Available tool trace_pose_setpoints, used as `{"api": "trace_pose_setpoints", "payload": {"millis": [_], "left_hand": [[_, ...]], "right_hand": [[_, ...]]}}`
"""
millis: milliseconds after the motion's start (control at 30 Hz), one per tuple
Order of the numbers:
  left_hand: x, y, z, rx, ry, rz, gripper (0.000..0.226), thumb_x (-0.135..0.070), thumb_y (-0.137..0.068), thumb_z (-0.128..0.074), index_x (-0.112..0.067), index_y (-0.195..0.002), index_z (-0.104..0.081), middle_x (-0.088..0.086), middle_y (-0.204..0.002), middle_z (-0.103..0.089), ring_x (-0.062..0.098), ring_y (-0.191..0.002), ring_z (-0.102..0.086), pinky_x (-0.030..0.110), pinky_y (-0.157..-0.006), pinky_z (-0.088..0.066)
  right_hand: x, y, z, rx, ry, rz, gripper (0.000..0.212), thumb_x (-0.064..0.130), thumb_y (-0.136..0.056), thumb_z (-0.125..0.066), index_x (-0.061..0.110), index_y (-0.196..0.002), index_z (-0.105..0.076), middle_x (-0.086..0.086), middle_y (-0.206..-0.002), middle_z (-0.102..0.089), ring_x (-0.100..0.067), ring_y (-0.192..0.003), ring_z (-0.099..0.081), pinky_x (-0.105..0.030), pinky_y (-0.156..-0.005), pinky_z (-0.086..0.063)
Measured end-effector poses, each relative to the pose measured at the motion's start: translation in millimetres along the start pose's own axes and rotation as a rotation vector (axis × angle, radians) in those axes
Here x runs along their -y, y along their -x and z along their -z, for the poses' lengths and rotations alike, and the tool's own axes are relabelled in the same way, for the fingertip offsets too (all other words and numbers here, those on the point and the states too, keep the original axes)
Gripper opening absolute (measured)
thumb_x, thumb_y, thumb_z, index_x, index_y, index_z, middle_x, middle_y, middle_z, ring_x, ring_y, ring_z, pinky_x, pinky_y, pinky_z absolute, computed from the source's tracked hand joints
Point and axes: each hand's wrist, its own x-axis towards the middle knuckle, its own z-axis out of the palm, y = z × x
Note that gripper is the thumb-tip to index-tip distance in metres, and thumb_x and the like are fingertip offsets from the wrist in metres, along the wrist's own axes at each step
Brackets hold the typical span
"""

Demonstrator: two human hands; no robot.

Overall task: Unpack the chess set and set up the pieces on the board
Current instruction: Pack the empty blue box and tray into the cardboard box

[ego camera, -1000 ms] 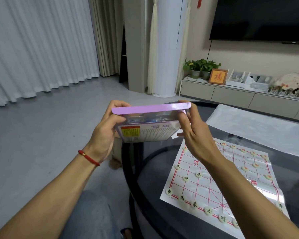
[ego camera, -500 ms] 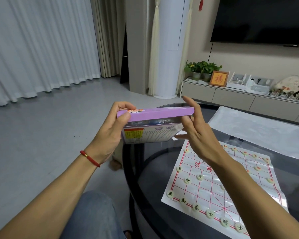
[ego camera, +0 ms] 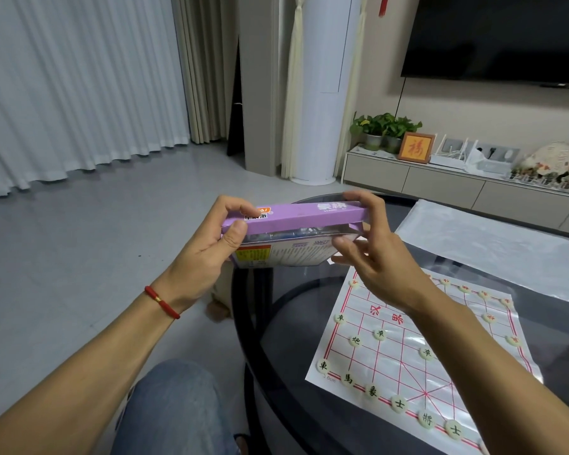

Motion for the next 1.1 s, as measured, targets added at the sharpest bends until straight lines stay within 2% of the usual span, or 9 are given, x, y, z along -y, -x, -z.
{"api": "trace_pose_setpoints", "payload": {"millis": [133, 267, 367, 567, 733, 867, 933, 1033, 1100], "left_hand": [[5, 3, 4, 0.059, -0.052, -0.041, 0.022, -0.026, -0.101, -0.04, -0.018, -0.119, -0.051, 0.0, -0.124, -0.053, 0.002, -0.115, -0.054, 0.017, -0.084, -0.05], [6, 3, 8, 0.084, -0.1, -0.09, 0.025, -0.039, -0.099, -0.046, -0.026, -0.118, -0.054, -0.006, -0.129, -0.053, 0.011, -0.126, -0.05, 0.02, -0.084, -0.054], [8, 3, 13, 0.095, -0.168, -0.151, 0.028, -0.053, -0.098, -0.05, -0.036, -0.119, -0.058, -0.009, -0.131, -0.054, 0.022, -0.131, -0.049, 0.024, -0.087, -0.056], [8, 0, 12, 0.072, -0.23, -0.192, 0.037, -0.054, -0.097, -0.051, -0.028, -0.122, -0.061, -0.003, -0.13, -0.057, 0.026, -0.131, -0.049, 0.031, -0.088, -0.058], [11, -1, 15, 0.093, -0.29, -0.253, 0.035, -0.047, -0.098, -0.053, -0.022, -0.121, -0.064, 0.002, -0.129, -0.057, 0.029, -0.128, -0.052, 0.04, -0.088, -0.059], [12, -2, 18, 0.098, -0.415, -0.352, 0.029, -0.036, -0.099, -0.056, -0.022, -0.123, -0.064, 0.001, -0.127, -0.058, 0.025, -0.123, -0.055, 0.034, -0.091, -0.057], [12, -2, 20, 0.108, -0.51, -0.417, 0.028, -0.03, -0.097, -0.057, -0.023, -0.124, -0.061, 0.0, -0.127, -0.056, 0.02, -0.122, -0.056, 0.025, -0.092, -0.054], [12, -2, 20, 0.095, -0.664, -0.522, 0.03, -0.027, -0.098, -0.057, -0.017, -0.125, -0.062, 0.004, -0.126, -0.056, 0.01, -0.119, -0.053, 0.017, -0.094, -0.049], [11, -4, 21, 0.059, -0.746, -0.557, 0.031, -0.023, -0.098, -0.056, -0.009, -0.124, -0.065, 0.011, -0.124, -0.057, 0.014, -0.115, -0.054, 0.019, -0.094, -0.049]], "right_hand": [[-2, 1, -2, -0.038, -0.055, 0.018, 0.039, 0.026, -0.103, -0.051, 0.038, -0.134, -0.031, 0.046, -0.115, -0.049, 0.005, -0.107, -0.064, -0.023, -0.077, -0.061], [-2, 0, -2, -0.059, -0.05, 0.013, 0.037, 0.024, -0.103, -0.051, 0.039, -0.131, -0.032, 0.051, -0.111, -0.048, 0.012, -0.103, -0.062, -0.017, -0.073, -0.058], [-2, 1, -1, -0.064, -0.059, 0.007, 0.036, 0.025, -0.104, -0.051, 0.037, -0.133, -0.033, 0.05, -0.112, -0.049, 0.01, -0.105, -0.063, -0.021, -0.074, -0.06], [3, 4, -3, -0.098, -0.144, -0.031, 0.04, 0.036, -0.102, -0.057, 0.044, -0.134, -0.033, 0.033, -0.116, -0.054, -0.013, -0.106, -0.066, -0.039, -0.08, -0.063], [2, 3, -6, -0.111, -0.183, -0.042, 0.034, 0.034, -0.105, -0.048, 0.039, -0.136, -0.033, 0.037, -0.112, -0.052, -0.007, -0.105, -0.064, -0.035, -0.079, -0.063], [1, 2, -7, -0.103, -0.228, -0.061, 0.036, 0.023, -0.106, -0.05, 0.035, -0.136, -0.034, 0.04, -0.107, -0.052, -0.006, -0.107, -0.064, -0.036, -0.081, -0.063], [1, 2, -7, -0.094, -0.25, -0.067, 0.037, 0.018, -0.105, -0.05, 0.033, -0.136, -0.036, 0.039, -0.107, -0.053, -0.006, -0.108, -0.063, -0.036, -0.084, -0.062], [0, 3, -5, -0.083, -0.28, -0.064, 0.037, 0.022, -0.105, -0.051, 0.034, -0.138, -0.038, 0.036, -0.109, -0.054, -0.006, -0.111, -0.063, -0.036, -0.086, -0.062], [-1, 4, -5, -0.077, -0.27, -0.044, 0.037, 0.029, -0.106, -0.05, 0.036, -0.14, -0.038, 0.033, -0.115, -0.054, -0.005, -0.114, -0.062, -0.035, -0.087, -0.061]]}}
